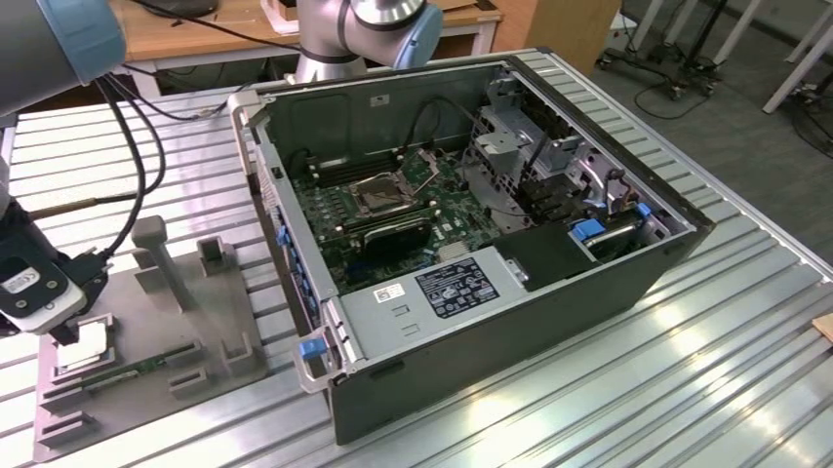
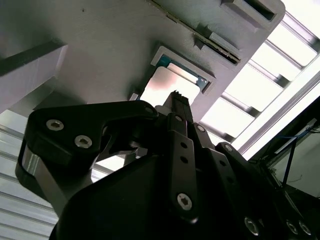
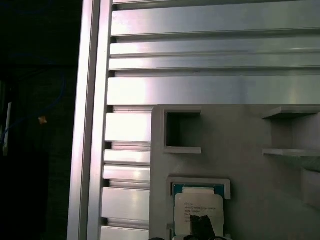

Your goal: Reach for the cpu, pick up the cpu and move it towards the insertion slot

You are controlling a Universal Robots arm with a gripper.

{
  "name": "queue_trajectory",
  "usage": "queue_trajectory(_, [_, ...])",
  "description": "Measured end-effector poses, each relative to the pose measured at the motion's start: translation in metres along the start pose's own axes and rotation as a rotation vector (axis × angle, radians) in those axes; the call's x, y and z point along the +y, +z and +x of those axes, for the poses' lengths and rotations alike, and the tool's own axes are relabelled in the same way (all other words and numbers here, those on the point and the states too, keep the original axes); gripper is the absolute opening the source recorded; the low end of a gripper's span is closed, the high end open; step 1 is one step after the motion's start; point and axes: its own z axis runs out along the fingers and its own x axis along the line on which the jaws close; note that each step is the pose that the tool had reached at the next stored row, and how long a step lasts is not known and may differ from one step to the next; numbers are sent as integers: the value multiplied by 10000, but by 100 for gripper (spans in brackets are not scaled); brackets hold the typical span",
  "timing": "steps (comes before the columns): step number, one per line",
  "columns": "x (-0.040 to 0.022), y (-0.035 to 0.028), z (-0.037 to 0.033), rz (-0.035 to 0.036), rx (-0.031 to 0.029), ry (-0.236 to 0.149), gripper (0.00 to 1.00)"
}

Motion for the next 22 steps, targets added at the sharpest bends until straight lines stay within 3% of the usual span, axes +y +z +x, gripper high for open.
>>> queue_trajectory(10, [-1, 47, 0, 1, -8, 0, 11])
queue_trajectory(13, [-1, 59, 5, 0, -37, 0, 11])
queue_trajectory(22, [-5, 66, 10, 0, -49, -1, 11])
